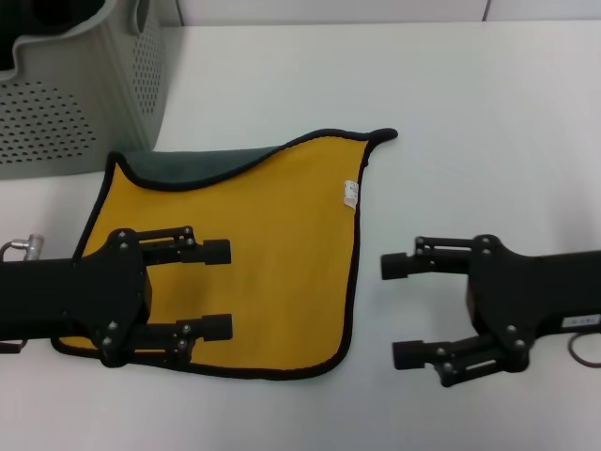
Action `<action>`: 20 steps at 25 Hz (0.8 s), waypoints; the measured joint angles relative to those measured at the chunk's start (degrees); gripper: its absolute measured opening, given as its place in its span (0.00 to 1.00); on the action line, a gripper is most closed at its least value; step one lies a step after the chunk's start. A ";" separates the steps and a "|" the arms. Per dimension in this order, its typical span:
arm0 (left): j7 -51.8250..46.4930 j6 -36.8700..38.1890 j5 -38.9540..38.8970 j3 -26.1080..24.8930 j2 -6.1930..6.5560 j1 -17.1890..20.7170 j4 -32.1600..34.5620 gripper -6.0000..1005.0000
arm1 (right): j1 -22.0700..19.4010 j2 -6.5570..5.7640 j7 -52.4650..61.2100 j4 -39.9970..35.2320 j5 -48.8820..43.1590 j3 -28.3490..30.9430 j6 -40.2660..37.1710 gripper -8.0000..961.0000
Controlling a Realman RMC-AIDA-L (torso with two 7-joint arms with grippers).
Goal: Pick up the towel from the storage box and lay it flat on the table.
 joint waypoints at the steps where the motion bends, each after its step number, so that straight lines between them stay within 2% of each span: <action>1: -0.01 0.05 0.01 0.22 0.05 -0.05 0.00 0.72 | 0.59 0.11 -0.39 0.62 0.00 -0.01 0.03 0.90; 9: -0.01 0.19 -0.43 -0.08 0.50 0.24 0.40 0.72 | 4.83 0.85 -3.44 6.40 -0.05 -0.24 0.37 0.90; 20: 0.99 -0.72 -0.54 -1.23 0.69 -0.08 0.47 0.72 | 5.35 0.78 -3.42 6.49 0.40 -0.03 2.12 0.90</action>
